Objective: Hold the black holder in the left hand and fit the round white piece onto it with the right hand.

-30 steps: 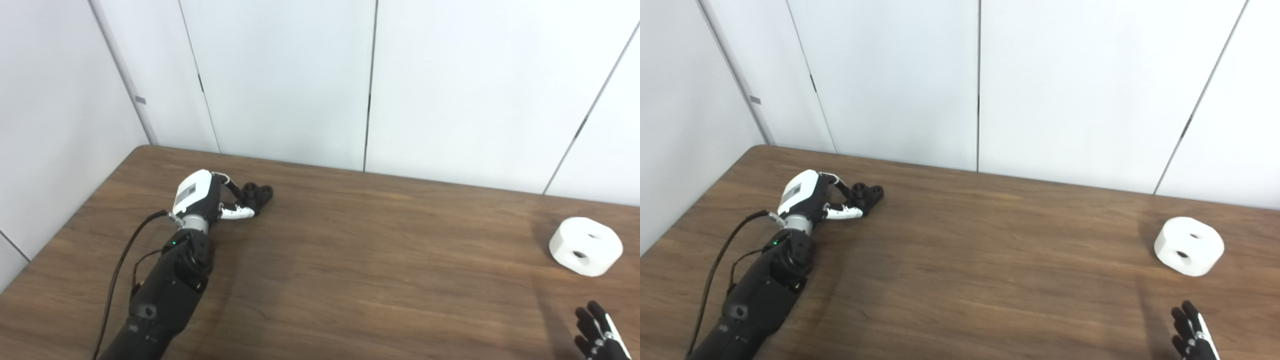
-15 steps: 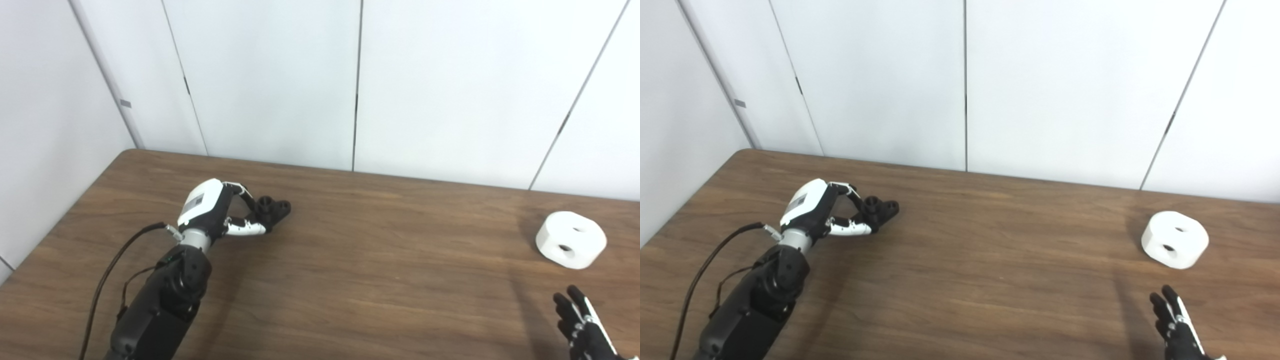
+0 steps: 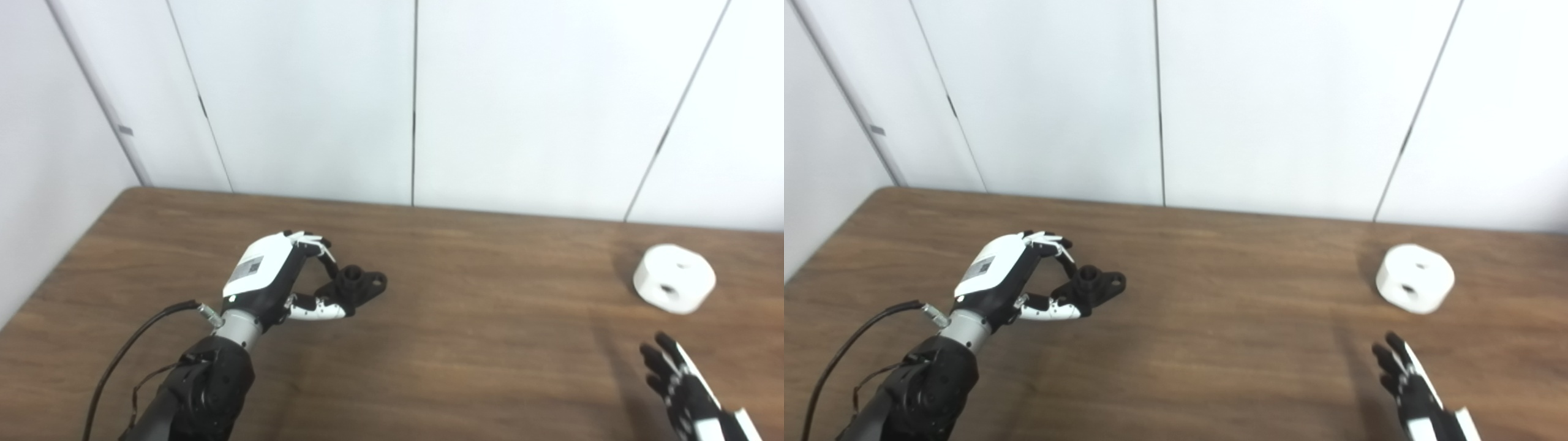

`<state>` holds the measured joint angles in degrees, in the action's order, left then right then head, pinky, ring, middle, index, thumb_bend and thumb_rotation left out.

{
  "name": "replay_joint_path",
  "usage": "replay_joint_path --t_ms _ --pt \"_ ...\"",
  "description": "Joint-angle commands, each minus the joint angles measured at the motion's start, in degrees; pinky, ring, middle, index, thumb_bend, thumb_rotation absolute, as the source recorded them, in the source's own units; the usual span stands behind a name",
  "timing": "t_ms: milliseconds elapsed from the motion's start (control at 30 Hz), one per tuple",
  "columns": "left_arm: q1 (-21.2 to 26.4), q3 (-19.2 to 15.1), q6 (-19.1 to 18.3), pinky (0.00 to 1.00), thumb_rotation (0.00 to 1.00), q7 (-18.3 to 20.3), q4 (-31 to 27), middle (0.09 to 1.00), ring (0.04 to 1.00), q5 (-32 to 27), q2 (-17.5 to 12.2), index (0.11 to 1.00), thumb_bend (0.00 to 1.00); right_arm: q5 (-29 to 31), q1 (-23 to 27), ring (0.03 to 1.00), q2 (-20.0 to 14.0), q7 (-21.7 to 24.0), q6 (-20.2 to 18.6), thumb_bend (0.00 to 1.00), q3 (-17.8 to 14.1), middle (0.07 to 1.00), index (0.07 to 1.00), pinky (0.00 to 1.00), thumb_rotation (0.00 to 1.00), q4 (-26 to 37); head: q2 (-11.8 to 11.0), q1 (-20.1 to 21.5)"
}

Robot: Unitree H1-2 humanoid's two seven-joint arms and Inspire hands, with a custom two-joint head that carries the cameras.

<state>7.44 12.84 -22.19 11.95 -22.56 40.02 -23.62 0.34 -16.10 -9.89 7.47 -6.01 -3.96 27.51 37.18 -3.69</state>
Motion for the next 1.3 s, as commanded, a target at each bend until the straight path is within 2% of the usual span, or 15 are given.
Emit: replay_joint_path --t_ms 0,200,267,433,633,967,1267 --pt "-0.1 0.4 2.1 0.99 0.06 0.3 -3.1 0.831 0.922 1.6 -0.3 0.489 0.51 -0.6 1.0 0.953 0.7 -1.0 0.3 0.71 0.2 0.925 0.946 0.95 1.00 2.8 0.3 0.2" --pt "-3.0 2.1 4.0 0.99 0.05 2.4 -7.7 0.829 0.921 4.0 1.1 0.488 0.52 -2.4 1.6 0.957 1.7 -1.4 -1.8 0.70 1.4 0.928 0.947 0.96 1.00 4.8 1.8 2.1" --pt "-4.5 3.0 5.8 0.99 0.05 2.6 -9.0 0.825 0.917 4.2 1.6 0.487 0.52 -3.5 2.1 0.960 2.3 -1.6 -2.9 0.71 2.1 0.927 0.947 0.96 1.00 5.5 2.0 3.1" --pt "-7.4 4.8 10.1 0.96 0.05 2.3 -9.9 0.812 0.902 4.9 2.9 0.487 0.52 -4.8 3.3 0.971 3.4 -2.2 -5.3 0.73 3.5 0.928 0.946 0.99 1.00 7.0 3.0 4.8" --pt "-10.5 6.9 12.9 0.95 0.05 3.7 -10.2 0.810 0.900 7.3 5.3 0.487 0.52 -6.2 4.6 0.976 4.5 -2.9 -8.7 0.69 4.7 0.930 0.946 1.00 1.00 9.7 5.2 6.5" --pt "-14.5 10.4 18.1 0.96 0.05 4.1 -7.4 0.812 0.900 9.0 8.2 0.489 0.52 -7.2 6.6 0.986 4.8 -4.3 -13.6 0.63 6.3 0.940 0.952 1.00 1.00 13.2 8.2 7.5" --pt "-16.2 10.6 19.0 0.97 0.05 4.6 -5.1 0.822 0.910 9.1 8.9 0.489 0.52 -6.9 7.8 0.989 4.3 -4.2 -17.2 0.67 6.3 0.943 0.962 1.00 1.00 14.9 9.8 7.2"
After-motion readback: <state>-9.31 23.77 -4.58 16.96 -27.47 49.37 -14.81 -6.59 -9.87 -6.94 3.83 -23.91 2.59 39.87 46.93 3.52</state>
